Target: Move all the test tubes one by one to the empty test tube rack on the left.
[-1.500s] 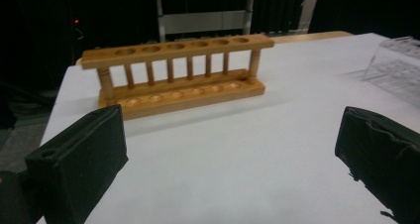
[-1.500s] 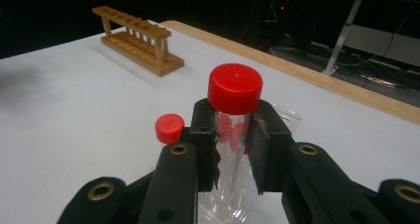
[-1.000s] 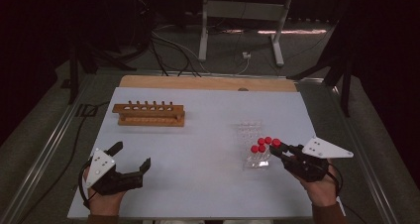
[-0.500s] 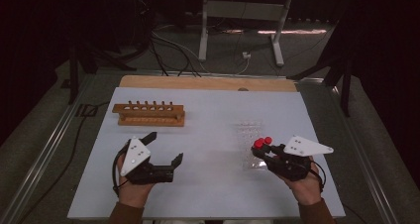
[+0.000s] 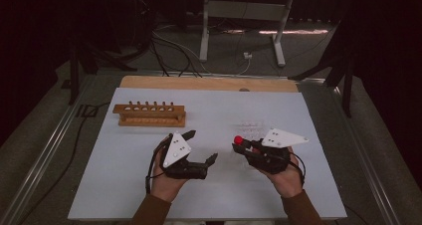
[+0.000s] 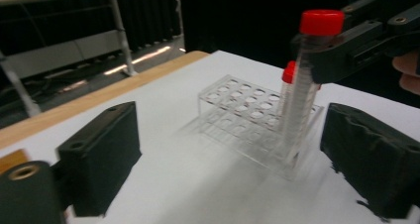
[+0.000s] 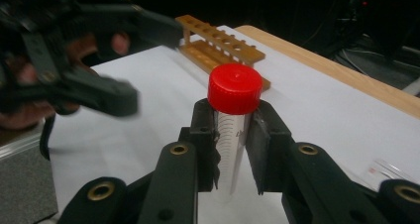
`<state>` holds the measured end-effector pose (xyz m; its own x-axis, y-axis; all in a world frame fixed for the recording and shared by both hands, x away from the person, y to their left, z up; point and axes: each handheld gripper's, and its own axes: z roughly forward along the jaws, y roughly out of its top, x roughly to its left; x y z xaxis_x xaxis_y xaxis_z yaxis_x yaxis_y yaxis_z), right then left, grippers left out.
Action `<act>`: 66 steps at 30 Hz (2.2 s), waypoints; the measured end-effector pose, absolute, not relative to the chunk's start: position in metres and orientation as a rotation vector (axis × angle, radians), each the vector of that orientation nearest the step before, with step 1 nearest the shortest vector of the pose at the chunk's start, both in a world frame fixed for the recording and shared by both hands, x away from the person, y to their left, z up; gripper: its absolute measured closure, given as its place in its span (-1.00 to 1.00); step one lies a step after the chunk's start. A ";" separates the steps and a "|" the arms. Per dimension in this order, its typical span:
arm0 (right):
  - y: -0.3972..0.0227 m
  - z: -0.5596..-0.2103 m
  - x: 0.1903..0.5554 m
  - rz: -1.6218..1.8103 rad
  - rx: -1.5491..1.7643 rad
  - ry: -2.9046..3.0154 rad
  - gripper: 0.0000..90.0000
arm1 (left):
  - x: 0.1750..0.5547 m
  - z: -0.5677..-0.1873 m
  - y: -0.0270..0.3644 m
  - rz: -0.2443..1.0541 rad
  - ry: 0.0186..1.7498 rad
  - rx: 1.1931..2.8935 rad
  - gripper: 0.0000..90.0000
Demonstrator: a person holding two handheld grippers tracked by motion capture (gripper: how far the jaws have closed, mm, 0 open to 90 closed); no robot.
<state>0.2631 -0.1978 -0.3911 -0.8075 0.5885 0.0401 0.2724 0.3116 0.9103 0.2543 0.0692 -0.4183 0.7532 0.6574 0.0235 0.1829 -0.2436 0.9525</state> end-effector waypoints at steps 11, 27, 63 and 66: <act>-0.178 -0.392 0.269 1.521 0.766 2.314 0.65 | 0.257 -0.425 0.049 0.448 0.587 1.864 0.08; -0.172 -0.394 0.269 1.555 0.772 2.322 0.65 | 0.257 -0.427 0.046 0.426 0.537 1.886 0.69; -0.272 -0.404 0.255 1.500 0.980 2.020 -0.98 | 0.301 -0.412 0.145 0.668 0.819 1.704 0.69; -0.280 -0.404 0.255 1.514 0.999 1.994 -0.98 | 0.306 -0.411 0.153 0.695 0.843 1.703 0.69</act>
<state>0.2551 -0.2799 -0.4044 -0.6410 0.7637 0.0766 0.2793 0.1390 0.9501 0.3055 0.1531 -0.4106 0.5809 0.8130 0.0409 0.1952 -0.1879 0.9626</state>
